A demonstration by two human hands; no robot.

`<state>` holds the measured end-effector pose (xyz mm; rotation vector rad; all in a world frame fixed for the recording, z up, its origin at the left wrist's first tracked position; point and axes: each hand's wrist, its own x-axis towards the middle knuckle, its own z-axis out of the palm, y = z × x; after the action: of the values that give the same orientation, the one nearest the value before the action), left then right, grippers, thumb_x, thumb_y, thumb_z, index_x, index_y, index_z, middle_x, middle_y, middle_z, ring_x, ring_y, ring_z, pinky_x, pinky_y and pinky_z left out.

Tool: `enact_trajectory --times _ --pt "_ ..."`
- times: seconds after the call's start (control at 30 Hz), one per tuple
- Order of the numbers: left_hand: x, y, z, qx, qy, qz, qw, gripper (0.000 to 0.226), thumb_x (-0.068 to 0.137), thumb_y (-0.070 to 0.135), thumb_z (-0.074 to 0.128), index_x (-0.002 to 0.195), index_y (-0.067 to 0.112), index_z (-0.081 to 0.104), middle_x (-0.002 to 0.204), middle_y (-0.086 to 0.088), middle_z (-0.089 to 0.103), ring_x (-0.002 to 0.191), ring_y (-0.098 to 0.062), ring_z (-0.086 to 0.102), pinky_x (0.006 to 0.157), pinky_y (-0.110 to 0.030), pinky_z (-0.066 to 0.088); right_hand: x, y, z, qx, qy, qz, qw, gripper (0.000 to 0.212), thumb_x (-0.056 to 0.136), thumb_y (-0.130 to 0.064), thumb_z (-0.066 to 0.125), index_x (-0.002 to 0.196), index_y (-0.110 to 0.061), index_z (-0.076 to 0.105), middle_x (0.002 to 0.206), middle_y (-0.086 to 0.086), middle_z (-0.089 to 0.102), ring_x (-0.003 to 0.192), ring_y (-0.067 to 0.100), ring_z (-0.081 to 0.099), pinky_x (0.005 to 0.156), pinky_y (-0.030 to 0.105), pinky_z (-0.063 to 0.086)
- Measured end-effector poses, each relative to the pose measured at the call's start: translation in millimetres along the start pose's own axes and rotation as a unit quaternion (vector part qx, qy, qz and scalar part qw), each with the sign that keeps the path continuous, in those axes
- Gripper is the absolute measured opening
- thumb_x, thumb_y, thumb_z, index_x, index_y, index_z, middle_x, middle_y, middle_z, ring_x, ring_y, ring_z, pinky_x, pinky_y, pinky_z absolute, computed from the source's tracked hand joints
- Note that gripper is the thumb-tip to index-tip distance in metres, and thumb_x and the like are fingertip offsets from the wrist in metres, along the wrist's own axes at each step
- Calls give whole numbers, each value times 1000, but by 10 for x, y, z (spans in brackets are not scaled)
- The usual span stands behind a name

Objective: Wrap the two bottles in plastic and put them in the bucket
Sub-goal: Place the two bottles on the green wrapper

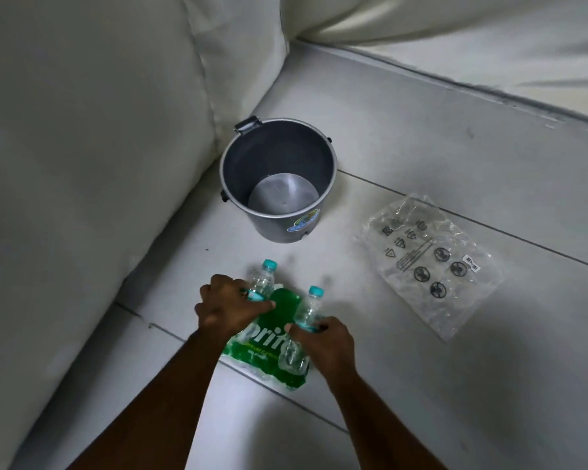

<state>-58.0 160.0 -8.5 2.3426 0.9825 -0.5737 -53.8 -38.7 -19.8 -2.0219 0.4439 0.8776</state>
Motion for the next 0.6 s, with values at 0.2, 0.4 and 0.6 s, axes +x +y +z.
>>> enact_trajectory --times 0.2,0.4,0.6 --pt "204 -438 91 34 -90 -34 995 90 52 81 73 130 40 59 165 -11 4 149 -37 0 118 -58 17 16 187 367 -23 24 39 999 46 60 -60 87 86 -25 73 87 -8 76 73 6 69 74 31 59" --pt "285 -540 442 33 -90 -13 995 80 53 80 73 122 42 59 165 -4 5 150 -35 -1 113 -63 22 168 355 542 -62 66 56 994 62 51 -72 81 91 -24 78 87 -5 78 80 17 72 80 40 60" --pt "344 -601 674 48 -68 15 996 86 58 79 70 131 36 52 162 -5 14 148 -34 10 110 -62 29 258 411 623 -52 86 48 994 57 54 -63 87 83 -31 51 95 -5 71 89 21 69 87 45 57"
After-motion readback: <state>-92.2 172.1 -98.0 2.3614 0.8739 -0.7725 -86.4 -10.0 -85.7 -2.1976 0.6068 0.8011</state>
